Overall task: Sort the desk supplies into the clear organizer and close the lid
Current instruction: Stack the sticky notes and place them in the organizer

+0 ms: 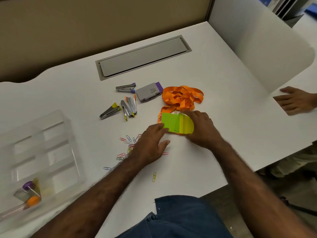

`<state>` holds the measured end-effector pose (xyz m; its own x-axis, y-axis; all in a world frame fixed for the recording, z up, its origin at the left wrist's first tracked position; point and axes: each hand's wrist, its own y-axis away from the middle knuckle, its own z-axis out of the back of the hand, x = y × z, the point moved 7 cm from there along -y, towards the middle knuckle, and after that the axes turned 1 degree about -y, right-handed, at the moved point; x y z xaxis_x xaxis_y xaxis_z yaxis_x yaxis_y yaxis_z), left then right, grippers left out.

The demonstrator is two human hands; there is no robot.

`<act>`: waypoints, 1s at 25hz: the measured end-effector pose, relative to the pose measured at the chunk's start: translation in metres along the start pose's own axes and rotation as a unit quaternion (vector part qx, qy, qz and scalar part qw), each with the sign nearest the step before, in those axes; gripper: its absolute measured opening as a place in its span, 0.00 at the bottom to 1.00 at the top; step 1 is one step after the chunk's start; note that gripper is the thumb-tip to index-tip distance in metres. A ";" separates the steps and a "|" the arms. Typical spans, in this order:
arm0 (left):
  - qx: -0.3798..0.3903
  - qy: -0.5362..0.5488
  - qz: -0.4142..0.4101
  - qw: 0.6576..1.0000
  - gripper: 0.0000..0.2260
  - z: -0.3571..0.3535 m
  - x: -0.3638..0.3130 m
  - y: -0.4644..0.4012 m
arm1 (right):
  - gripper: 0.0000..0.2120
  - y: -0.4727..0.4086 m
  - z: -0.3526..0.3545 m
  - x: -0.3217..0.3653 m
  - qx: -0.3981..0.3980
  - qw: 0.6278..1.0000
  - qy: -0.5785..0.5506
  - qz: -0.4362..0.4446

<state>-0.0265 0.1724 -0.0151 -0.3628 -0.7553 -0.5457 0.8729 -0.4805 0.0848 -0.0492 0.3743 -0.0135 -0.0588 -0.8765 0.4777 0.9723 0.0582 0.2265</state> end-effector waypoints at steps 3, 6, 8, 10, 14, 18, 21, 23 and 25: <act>0.003 -0.049 0.013 0.999 0.20 -0.003 0.011 0.005 | 0.41 0.004 -0.001 -0.007 -0.010 1.000 0.028 -0.001; -0.015 -0.065 0.055 0.996 0.18 0.004 0.026 0.012 | 0.43 0.008 -0.003 -0.009 -0.008 1.000 0.012 -0.007; -0.061 -0.017 0.082 0.995 0.18 0.012 0.028 0.015 | 0.44 0.012 -0.001 -0.002 -0.014 1.000 -0.019 -0.001; -0.094 0.113 0.136 0.980 0.20 0.016 0.023 0.017 | 0.44 0.017 -0.001 0.014 -0.016 0.999 -0.040 0.020; -0.049 0.345 0.207 0.914 0.21 0.005 0.008 0.012 | 0.44 0.025 -0.010 0.064 0.005 0.992 -0.069 0.108; -0.075 0.410 0.281 0.865 0.12 0.005 0.029 0.021 | 0.49 0.019 -0.020 0.082 0.061 0.986 -0.094 0.125; -0.077 0.493 0.324 0.804 0.12 0.000 0.045 0.029 | 0.47 0.000 -0.010 0.064 0.027 0.988 -0.129 0.078; -0.083 0.533 0.340 0.770 0.12 0.000 0.051 0.034 | 0.44 -0.014 -0.006 0.047 -0.009 0.998 -0.046 0.040; -0.094 0.544 0.353 0.756 0.11 0.001 0.057 0.038 | 0.43 -0.021 -0.014 0.036 0.004 0.999 0.046 0.012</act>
<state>-0.0141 0.1111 -0.0420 0.6084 0.0679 -0.7907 0.7916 0.0189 0.6107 -0.0686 0.3347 -0.0127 -0.0144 -0.9153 0.4026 0.9713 0.0828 0.2230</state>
